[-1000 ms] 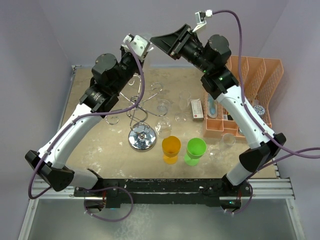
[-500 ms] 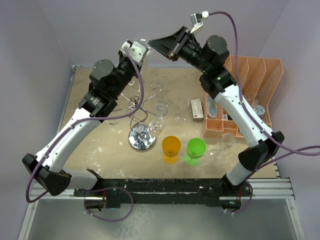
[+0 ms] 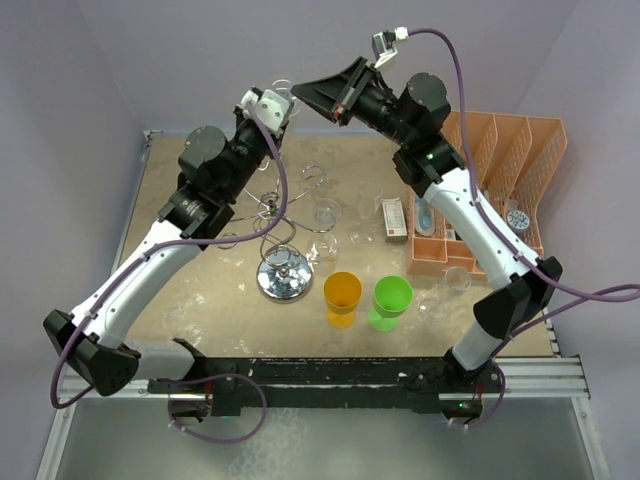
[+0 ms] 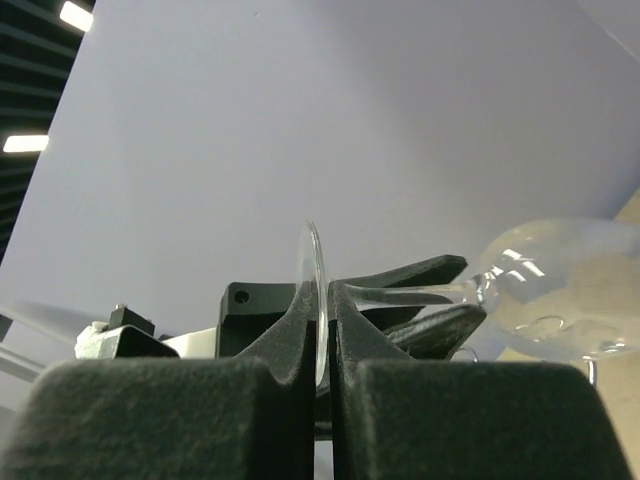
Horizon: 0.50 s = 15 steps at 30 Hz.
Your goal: Place the wine glass upside down on the wine glass rack
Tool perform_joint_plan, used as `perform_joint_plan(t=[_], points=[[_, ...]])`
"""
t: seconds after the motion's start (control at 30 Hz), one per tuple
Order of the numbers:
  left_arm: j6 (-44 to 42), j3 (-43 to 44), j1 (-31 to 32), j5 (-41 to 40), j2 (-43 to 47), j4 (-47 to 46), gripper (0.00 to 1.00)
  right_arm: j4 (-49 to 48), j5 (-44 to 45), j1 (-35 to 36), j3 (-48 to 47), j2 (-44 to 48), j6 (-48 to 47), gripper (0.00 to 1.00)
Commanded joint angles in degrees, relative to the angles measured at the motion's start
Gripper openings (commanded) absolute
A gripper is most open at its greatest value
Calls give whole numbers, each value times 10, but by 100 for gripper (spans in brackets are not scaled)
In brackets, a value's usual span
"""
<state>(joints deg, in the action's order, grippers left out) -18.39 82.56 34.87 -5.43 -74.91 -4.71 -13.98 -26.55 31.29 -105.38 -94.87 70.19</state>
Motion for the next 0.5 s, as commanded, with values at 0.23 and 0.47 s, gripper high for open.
perform_joint_plan(t=[0.23,0.47], points=[[178,-12,0,-102,80,32,60,-208,61,3,54,20,22,0],[492,18,-1,-115,104,89,60,-238,59,2,55,4,20,0]])
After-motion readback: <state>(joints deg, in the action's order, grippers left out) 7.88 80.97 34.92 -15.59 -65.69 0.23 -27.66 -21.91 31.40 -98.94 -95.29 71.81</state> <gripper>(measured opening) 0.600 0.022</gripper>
